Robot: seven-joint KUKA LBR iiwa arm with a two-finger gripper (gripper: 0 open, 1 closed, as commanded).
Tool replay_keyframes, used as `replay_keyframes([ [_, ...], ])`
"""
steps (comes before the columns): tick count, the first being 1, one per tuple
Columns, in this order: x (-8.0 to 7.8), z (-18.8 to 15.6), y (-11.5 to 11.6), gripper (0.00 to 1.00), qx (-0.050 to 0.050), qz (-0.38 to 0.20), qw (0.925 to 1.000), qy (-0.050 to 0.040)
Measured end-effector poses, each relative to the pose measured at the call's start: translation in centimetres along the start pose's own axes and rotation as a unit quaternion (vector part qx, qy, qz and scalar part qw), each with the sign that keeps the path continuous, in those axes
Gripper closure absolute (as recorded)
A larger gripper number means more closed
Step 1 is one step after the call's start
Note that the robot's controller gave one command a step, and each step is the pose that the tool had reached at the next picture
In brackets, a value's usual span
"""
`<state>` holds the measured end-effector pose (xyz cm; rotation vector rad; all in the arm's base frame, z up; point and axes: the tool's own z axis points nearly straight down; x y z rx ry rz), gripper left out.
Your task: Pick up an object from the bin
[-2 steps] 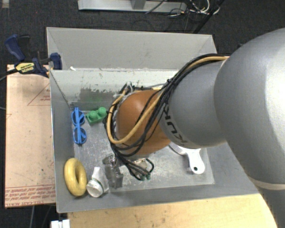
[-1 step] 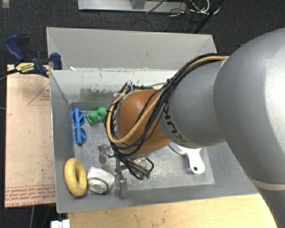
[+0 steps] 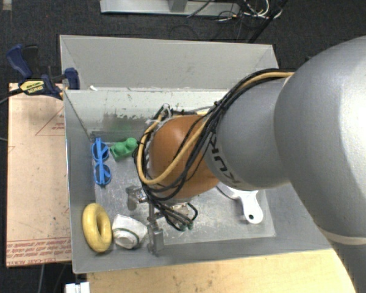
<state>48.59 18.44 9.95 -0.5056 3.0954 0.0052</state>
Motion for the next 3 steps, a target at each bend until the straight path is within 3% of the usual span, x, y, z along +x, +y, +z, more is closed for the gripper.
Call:
replay_keyframes([
  [1, 0.0, 0.0, 0.0, 0.00, 0.000, -0.002, 1.0000, -0.0001],
  [2, 0.5, -4.9, -0.5, 0.00, 0.000, -0.024, 0.9997, 0.0040],
  [3, -0.1, -6.5, 0.4, 0.00, 0.000, -0.031, 0.9995, -0.0056],
])
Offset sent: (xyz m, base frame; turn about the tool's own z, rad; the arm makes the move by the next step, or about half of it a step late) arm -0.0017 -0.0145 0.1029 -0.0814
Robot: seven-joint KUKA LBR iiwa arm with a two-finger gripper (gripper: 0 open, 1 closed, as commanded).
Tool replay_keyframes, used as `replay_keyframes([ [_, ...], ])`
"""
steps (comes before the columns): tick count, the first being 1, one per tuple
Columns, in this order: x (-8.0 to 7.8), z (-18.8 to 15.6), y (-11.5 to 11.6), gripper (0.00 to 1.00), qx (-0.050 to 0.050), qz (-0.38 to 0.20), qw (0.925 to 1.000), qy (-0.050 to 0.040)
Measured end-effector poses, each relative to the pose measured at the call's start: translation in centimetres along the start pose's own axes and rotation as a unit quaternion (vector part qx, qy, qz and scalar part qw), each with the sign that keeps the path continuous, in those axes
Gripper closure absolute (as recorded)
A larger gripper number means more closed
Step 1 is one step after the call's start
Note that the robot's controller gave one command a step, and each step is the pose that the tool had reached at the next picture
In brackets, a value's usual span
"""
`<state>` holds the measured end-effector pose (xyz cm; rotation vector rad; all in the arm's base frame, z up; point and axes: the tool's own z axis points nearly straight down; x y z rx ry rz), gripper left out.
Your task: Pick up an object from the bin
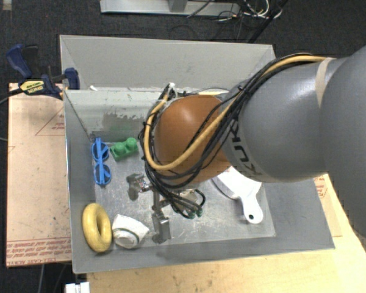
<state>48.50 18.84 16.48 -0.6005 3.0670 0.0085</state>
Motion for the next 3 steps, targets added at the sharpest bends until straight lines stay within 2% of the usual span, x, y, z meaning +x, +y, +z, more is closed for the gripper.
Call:
replay_keyframes([
  [1, -1.3, 5.7, 1.4, 0.00, -0.001, -0.080, 0.9968, 0.0056],
  [2, -0.2, 8.2, 2.2, 1.00, 0.001, 0.104, 0.9946, -0.0005],
  [3, -0.2, 8.2, 2.2, 1.00, 0.000, 0.104, 0.9946, -0.0005],
])
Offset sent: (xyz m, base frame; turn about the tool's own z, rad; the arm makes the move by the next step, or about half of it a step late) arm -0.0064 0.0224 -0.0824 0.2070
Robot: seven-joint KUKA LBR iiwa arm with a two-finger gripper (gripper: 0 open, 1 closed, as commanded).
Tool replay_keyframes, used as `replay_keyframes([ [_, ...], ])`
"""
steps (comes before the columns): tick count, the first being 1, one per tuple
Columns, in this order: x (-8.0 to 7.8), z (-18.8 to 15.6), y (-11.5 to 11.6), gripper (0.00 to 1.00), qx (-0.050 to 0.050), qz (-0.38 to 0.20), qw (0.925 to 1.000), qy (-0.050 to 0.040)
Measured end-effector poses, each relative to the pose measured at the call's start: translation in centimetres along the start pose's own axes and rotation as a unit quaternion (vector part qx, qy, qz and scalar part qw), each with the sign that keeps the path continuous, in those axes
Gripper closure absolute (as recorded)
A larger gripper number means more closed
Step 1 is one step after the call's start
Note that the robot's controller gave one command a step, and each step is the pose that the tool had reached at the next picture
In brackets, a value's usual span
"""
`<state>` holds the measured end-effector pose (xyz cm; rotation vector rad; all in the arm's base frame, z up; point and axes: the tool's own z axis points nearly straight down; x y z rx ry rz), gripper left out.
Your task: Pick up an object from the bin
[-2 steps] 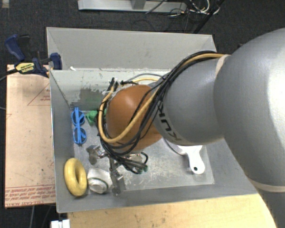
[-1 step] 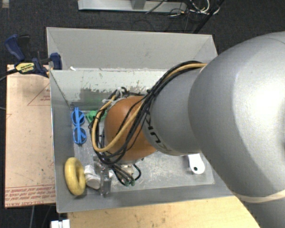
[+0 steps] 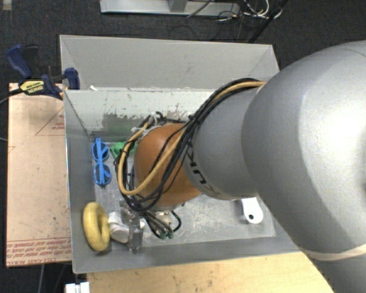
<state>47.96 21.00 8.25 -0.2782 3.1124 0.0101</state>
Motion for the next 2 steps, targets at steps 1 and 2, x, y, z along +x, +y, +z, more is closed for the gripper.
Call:
replay_keyframes([
  [1, 0.2, -4.8, -0.2, 1.00, 0.000, 0.001, 1.0000, 0.0035],
  [2, -1.0, -5.3, -2.3, 1.00, -0.002, 0.035, 0.9994, -0.0064],
])
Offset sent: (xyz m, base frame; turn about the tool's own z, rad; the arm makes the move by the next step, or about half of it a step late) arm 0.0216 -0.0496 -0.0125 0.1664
